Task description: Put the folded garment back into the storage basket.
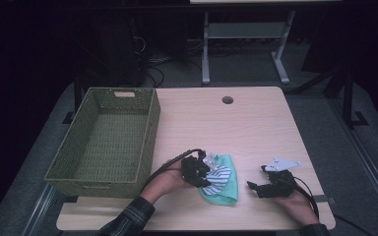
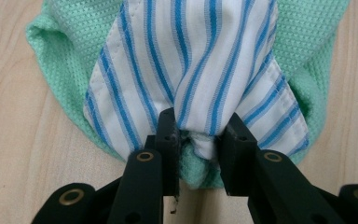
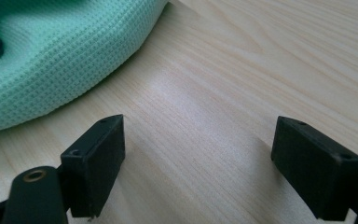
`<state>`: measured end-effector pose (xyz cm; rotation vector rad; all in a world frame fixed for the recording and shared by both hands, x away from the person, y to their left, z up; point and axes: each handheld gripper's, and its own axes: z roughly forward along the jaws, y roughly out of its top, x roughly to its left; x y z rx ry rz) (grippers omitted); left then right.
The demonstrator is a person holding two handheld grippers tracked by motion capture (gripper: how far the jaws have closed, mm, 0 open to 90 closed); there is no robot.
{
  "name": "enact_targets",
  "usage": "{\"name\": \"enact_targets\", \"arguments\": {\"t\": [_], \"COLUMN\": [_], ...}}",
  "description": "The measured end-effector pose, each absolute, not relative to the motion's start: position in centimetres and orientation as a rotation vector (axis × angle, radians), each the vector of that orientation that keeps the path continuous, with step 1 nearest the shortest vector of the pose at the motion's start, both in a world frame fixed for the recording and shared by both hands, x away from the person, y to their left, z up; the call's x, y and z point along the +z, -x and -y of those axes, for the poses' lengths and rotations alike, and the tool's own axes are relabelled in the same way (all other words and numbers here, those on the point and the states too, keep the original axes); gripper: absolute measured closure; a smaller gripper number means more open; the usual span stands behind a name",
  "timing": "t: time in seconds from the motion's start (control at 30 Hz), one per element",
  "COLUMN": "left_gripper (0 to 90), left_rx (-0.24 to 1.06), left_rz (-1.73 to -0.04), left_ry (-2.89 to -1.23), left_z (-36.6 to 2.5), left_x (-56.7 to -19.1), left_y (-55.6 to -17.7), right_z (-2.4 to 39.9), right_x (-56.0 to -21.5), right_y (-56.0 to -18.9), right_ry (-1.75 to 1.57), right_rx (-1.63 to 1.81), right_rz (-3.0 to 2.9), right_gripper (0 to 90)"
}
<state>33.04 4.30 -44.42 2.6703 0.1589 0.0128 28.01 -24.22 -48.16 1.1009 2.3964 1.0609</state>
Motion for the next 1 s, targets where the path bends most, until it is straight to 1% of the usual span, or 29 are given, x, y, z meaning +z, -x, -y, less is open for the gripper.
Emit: {"name": "enact_targets", "arguments": {"t": [0.3,0.43,1.0], "left_gripper": [73.8,73.7,73.5], "left_rx": [0.006,0.005,0.022], "left_rz": [-0.234,-0.250,-0.311], "left_ry": [-2.650,-2.645,-2.586], "left_z": [-4.2,-4.4,-5.6], "left_x": [-43.5,-42.7,-39.0], "left_y": [-33.0,-33.0,-33.6], "right_z": [24.2,24.2,24.1], "right_x": [-48.2,-48.2,-48.2], "right_y": [-28.0,-28.0,-28.0], "right_ry": [-1.101,-1.098,-1.105], "right_rx": [1.060,1.052,1.054], "right_rz": [-2.398,-2.402,-2.400], "right_gripper": [16.3,13.3,12.9]}}
